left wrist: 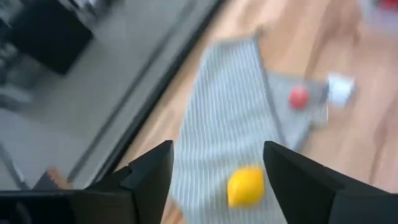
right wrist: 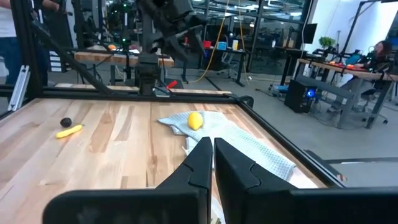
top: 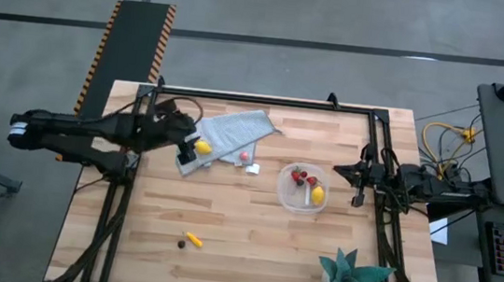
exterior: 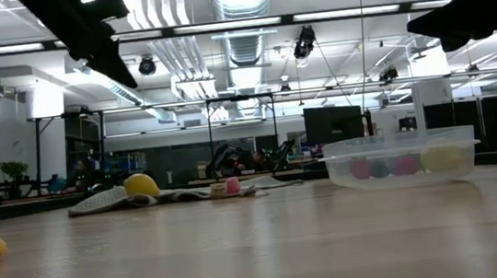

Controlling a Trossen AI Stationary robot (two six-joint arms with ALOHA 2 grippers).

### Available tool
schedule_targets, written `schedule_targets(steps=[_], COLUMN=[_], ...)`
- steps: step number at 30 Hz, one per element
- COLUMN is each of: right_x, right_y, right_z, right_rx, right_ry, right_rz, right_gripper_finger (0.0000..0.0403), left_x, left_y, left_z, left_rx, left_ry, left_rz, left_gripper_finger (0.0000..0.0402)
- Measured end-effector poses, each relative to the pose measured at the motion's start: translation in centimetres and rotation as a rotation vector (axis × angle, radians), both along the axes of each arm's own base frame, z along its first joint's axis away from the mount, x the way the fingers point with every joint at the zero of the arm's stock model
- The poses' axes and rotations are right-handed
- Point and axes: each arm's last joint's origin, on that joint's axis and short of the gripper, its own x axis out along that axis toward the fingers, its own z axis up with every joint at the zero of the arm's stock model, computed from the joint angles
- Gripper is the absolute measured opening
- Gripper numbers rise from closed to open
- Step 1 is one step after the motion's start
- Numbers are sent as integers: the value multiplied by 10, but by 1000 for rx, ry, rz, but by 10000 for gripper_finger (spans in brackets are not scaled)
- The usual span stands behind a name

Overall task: Pick and placing Produce into tupperware
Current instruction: Put the lemon into the transparent container

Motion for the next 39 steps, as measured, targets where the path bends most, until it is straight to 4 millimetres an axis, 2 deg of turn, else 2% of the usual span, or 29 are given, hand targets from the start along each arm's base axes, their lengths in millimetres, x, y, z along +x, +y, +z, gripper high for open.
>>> schedule_targets(steps=[4, 9, 16, 21, 25, 28, 31, 35, 39], right_x=[0, 0, 0, 0, 0, 0, 0, 0, 0], right_y=[0, 0, 0, 0, 0, 0, 0, 0, 0], right_z=[-2, -3, -5, -6, -6, -6, -6, -8, -9], right_rx=[-1, -1, -3, -3, -3, -3, -4, -5, 0], right_ry=[17, 22, 47, 50, 50, 51, 56, 75, 84], right_rz=[0, 0, 0, 0, 0, 0, 0, 0, 0], right_gripper_finger=[9, 9, 9, 9, 9, 9, 9, 9, 9], left_x=[19, 48, 62, 72, 79, 82, 82, 81, 76], left_y=[6, 10, 14, 15, 19, 19, 21, 29, 37], left_z=[6, -11, -34, -41, -43, -45, -44, -42, -38], left_rx=[-65, 24, 30, 39, 117, 116, 27, -204, -227], left_ry=[178, 431, 729, 766, 788, 800, 776, 676, 667], left_rz=[-126, -309, -294, -288, -178, -177, -216, -305, -335], left_gripper_finger=[242, 242, 242, 242, 242, 242, 242, 242, 242])
